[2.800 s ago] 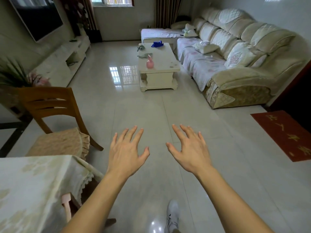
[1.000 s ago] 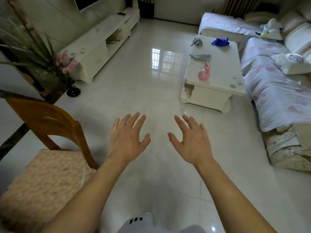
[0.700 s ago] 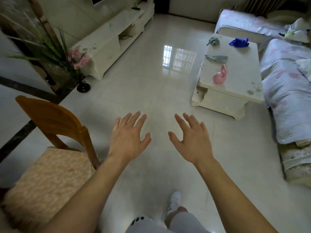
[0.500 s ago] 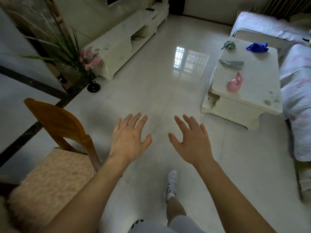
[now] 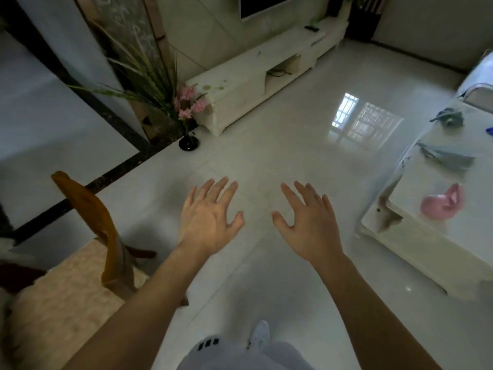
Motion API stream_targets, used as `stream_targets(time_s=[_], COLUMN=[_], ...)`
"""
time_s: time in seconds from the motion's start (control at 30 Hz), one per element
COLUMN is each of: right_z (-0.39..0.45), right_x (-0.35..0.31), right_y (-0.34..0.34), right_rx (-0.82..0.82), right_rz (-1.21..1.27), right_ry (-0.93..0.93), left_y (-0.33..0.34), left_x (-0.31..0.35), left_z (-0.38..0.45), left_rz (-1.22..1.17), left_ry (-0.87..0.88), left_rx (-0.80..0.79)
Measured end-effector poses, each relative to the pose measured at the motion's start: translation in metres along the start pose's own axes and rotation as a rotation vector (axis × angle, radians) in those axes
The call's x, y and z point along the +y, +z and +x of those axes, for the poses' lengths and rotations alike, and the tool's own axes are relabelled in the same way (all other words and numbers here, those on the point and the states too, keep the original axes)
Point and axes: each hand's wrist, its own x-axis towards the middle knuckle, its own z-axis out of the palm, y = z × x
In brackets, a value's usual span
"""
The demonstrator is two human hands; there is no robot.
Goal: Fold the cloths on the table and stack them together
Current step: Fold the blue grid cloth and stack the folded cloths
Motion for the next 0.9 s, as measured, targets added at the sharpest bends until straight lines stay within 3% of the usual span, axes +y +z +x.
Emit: stream_targets(time_s=[0.37, 0.9], right_z=[0.1, 0.277], right_x=[-0.012, -0.152], right_y=[0.009, 0.062], right_rx=[-0.101, -0.179], right_rz=[0.039, -0.002], right_ry=[-0.161, -0.475], left_y=[-0.01, -0.013], left_x=[-0.032, -0.189], left_z=[0.048, 0.139], left_rz=[0.056, 0.021], left_ry=[-0.188, -0.476], left_rx=[0.013, 0.079])
